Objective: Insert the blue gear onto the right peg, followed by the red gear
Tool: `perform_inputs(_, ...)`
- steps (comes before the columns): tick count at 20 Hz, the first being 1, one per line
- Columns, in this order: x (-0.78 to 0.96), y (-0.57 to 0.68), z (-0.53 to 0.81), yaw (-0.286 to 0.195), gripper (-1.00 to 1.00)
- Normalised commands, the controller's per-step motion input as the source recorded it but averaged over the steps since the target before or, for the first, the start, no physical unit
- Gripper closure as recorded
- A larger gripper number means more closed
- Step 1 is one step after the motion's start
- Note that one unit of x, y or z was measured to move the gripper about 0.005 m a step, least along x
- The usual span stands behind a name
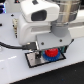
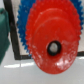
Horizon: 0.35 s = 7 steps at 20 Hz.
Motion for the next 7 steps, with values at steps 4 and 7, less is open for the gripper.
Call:
perform_inputs(4, 0.01, 0.22, 0.84, 0.000, -1.00)
perform_inputs(7, 0.02, 0.20, 0.72, 0.000, -1.00)
